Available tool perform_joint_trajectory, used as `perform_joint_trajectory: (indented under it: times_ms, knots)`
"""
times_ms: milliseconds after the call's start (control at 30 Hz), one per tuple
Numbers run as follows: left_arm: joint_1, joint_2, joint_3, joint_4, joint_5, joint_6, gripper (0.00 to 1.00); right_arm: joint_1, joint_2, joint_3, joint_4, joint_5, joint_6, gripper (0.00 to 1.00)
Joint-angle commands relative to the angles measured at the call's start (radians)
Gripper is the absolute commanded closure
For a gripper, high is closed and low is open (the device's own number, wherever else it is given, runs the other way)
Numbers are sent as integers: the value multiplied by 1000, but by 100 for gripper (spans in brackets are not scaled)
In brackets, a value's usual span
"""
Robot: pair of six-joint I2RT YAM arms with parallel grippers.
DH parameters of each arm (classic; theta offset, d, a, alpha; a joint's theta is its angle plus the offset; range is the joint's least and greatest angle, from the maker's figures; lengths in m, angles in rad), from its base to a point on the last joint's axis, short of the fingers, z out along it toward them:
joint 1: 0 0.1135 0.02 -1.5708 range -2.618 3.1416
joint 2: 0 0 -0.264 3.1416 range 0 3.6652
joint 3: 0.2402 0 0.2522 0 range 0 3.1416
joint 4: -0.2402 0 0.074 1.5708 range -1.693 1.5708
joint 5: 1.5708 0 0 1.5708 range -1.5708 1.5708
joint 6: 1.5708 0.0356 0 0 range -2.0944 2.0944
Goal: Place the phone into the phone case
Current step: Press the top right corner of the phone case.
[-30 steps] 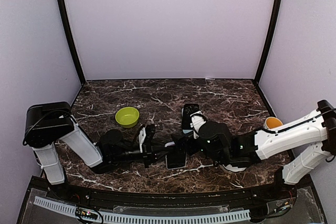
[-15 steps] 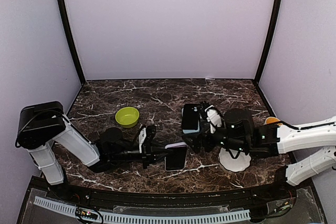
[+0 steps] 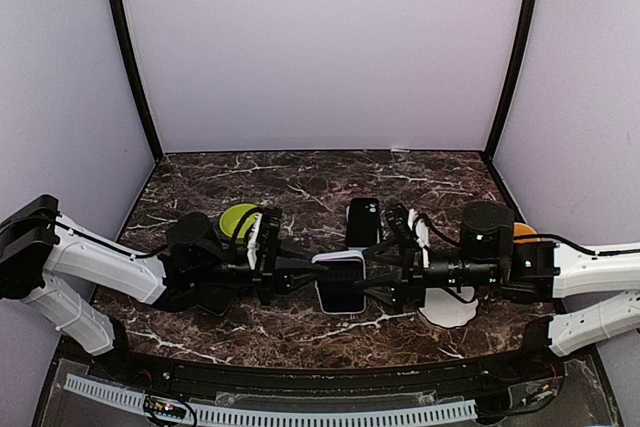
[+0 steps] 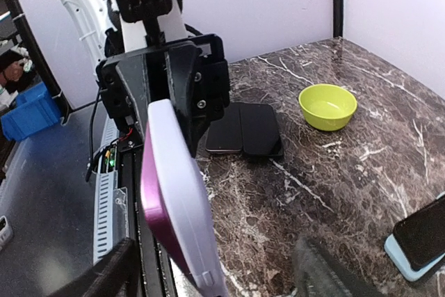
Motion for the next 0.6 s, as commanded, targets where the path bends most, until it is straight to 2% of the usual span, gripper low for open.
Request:
perform_joint_trajectory:
  times_ms: [0, 67, 300, 467, 567]
  knots:
    - [-5, -46, 38, -34, 54, -11, 100, -4, 28, 55, 44, -73, -31, 38]
    - [-5, -47, 40, -39, 56, -10, 100, -4, 42, 58, 56, -85, -30, 55]
    - [-5, -49, 52, -40, 94, -34, 100, -4, 56, 89, 59, -128, -19, 100]
    - [-5, -54, 45, -15, 107, -75, 99, -4, 23, 95, 77, -130, -1, 100]
    - [-6, -54, 45, -13, 124, -101, 75, -4, -2, 99, 109, -142, 10, 100]
